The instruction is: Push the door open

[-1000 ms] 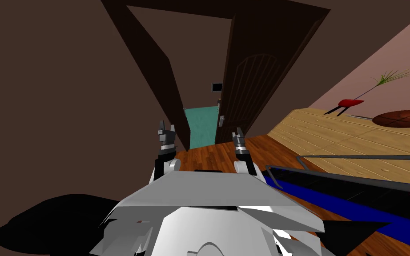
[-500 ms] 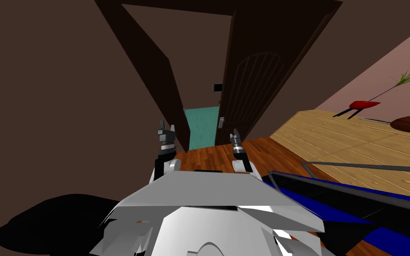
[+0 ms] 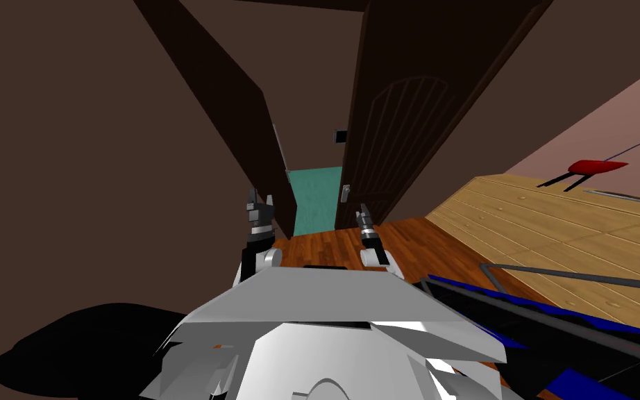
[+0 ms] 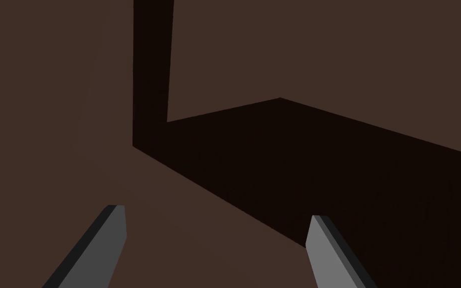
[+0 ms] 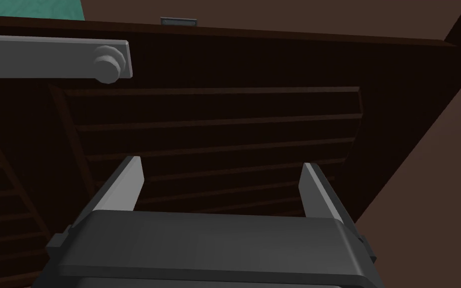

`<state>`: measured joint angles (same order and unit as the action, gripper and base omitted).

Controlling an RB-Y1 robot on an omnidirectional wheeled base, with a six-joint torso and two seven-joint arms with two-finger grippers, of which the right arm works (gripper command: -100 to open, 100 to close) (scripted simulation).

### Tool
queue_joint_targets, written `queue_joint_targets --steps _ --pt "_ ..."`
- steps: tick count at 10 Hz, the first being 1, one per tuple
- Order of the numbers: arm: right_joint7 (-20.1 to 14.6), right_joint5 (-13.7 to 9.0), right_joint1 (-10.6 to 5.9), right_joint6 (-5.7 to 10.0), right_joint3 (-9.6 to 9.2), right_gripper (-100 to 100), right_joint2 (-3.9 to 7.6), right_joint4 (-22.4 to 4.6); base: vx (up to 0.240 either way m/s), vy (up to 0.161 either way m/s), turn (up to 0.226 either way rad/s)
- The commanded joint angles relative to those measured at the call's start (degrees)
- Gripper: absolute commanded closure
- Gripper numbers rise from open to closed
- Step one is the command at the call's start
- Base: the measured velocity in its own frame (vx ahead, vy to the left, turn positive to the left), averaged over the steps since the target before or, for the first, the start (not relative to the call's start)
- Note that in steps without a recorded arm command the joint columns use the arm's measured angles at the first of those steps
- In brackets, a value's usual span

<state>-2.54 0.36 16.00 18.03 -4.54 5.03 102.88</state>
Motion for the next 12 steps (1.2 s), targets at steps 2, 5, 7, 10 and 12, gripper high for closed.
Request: queue_joint_targets --steps 2,5,7,10,12 --pt "-0.2 -0.1 -1.16 -0.25 -0.37 -100 0.16 -3.0 0.088 -0.074 0.054" --pt "-0.5 -0.2 -2.72 -0.61 -0.71 -100 0.26 -6.5 0.086 -0.092 0.051" --pt "-0.7 -0.4 -4.21 -0.95 -1.03 -100 0.30 -9.9 0.105 -0.105 0.062" --pt "-0.9 -0.5 -5.57 -1.26 -1.32 -100 0.30 -12.9 0.107 -0.096 0.051" --pt "-1.0 -0.6 -6.78 -1.54 -1.59 -100 0.27 -15.6 0.100 -0.090 0.046"
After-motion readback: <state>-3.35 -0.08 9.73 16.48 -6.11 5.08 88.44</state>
